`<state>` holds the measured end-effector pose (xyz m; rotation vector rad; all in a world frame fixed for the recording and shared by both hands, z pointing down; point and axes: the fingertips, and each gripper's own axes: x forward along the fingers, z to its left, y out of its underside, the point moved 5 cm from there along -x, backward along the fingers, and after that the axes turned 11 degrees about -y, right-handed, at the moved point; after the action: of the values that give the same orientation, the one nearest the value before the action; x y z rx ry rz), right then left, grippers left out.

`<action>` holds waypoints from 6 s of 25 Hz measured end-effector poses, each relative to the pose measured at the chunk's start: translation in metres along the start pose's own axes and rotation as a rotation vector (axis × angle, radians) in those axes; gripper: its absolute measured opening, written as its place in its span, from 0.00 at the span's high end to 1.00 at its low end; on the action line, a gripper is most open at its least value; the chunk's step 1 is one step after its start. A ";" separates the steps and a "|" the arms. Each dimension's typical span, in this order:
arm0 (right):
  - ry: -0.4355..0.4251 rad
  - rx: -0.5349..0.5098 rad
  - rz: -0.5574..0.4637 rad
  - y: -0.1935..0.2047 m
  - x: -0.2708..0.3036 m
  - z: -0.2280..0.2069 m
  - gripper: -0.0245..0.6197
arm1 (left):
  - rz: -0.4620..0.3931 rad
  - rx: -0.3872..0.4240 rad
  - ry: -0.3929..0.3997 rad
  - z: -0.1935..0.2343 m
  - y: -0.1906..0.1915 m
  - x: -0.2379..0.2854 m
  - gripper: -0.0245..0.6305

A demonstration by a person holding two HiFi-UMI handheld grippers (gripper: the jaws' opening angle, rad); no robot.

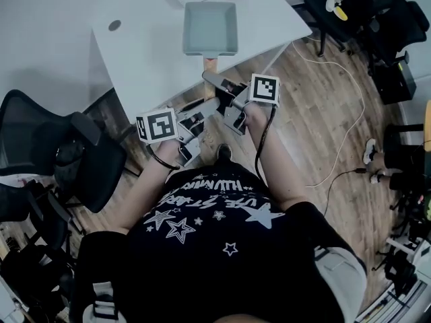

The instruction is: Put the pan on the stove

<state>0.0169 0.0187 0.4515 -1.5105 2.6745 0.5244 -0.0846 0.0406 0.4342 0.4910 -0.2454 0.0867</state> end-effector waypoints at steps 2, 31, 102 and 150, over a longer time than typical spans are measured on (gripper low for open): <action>-0.007 0.004 0.008 -0.014 -0.003 -0.003 0.74 | -0.007 0.003 -0.007 -0.002 -0.006 0.013 0.75; 0.014 0.020 0.063 -0.172 0.061 -0.067 0.74 | -0.031 -0.020 -0.008 0.048 -0.145 0.116 0.75; -0.070 0.106 0.516 -0.399 0.136 -0.190 0.73 | -0.389 -0.193 -0.248 0.116 -0.302 0.305 0.75; -0.027 0.062 0.422 -0.399 0.136 -0.200 0.61 | -0.290 -0.108 -0.254 0.129 -0.299 0.311 0.57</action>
<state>0.3067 -0.3429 0.5046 -0.9132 2.9622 0.4613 0.2311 -0.2769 0.4871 0.4255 -0.4224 -0.2718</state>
